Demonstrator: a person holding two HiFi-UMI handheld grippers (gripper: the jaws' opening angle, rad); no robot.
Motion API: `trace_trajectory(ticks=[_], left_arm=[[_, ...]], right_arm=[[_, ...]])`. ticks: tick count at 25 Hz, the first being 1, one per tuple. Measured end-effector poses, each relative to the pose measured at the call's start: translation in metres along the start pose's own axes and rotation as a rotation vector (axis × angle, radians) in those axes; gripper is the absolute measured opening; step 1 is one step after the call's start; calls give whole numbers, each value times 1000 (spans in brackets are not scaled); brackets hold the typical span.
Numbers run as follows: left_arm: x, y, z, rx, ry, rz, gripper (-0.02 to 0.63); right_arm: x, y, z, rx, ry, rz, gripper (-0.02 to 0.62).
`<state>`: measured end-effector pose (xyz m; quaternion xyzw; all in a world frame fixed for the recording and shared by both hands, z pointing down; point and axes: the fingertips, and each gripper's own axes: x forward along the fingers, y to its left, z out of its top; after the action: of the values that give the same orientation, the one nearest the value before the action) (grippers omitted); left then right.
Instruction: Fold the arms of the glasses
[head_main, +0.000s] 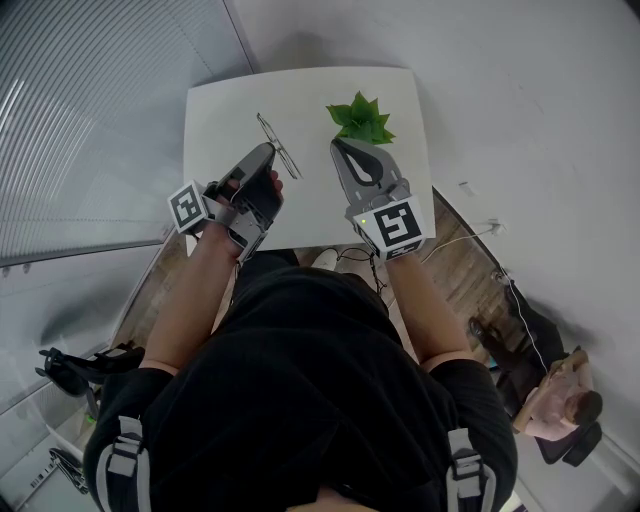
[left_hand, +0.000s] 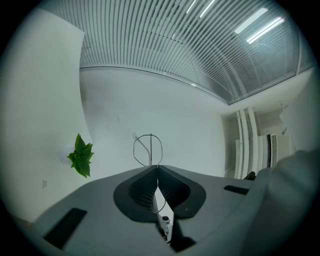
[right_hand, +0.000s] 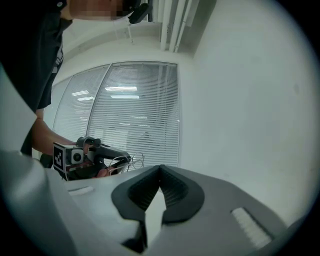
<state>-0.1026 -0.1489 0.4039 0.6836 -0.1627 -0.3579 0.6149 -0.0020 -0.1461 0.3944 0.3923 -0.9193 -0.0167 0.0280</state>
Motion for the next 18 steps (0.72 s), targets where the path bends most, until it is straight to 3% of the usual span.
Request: trace_trajectory(ticks=[18], left_arm=[[0, -3, 1, 0, 4, -3, 11]], right_arm=[[1, 4, 1, 8, -5, 8, 11]])
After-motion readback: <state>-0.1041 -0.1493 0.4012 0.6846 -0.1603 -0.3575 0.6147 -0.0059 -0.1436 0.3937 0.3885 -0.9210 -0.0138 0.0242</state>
